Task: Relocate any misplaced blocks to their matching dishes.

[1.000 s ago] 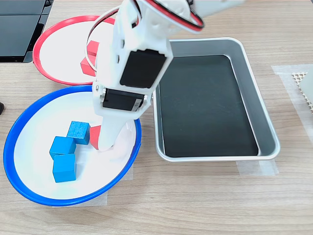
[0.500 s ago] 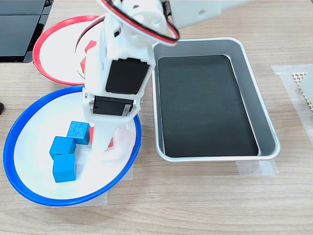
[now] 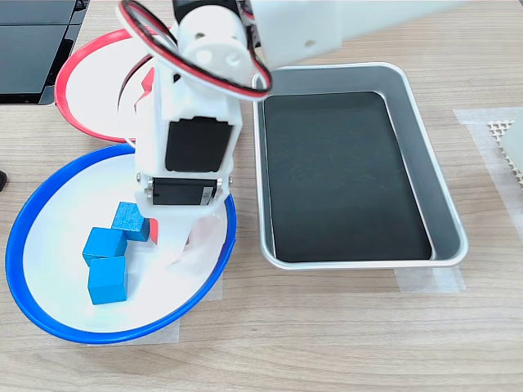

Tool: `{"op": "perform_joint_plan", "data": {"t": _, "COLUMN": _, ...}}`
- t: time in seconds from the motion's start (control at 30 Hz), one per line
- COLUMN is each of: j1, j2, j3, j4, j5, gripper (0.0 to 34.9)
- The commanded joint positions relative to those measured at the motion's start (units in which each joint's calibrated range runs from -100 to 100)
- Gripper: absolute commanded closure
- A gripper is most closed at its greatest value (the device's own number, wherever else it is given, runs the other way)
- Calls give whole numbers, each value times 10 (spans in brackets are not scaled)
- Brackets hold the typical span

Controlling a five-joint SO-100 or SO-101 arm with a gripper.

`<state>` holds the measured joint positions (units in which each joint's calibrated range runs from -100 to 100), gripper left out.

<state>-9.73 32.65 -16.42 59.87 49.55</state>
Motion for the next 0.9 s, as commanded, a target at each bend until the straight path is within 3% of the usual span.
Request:
{"op": "perform_joint_plan", "data": {"t": 0.0, "j1": 4, "j2": 15, "j3": -69, "j4": 26, "j5": -4, "gripper": 185}}
{"op": "perform_joint_plan", "data": {"t": 0.2, "j1": 8, "j2": 33, "j3": -96, "j4": 33, "j5": -3, "gripper": 190}}
{"op": "perform_joint_plan", "data": {"t": 0.37, "j1": 10, "j2": 36, "j3": -96, "j4": 30, "j5": 1, "gripper": 216}}
{"op": "perform_joint_plan", "data": {"t": 0.87, "j1": 7, "j2": 29, "j3": -79, "j4": 33, "j5": 1, "gripper": 212}}
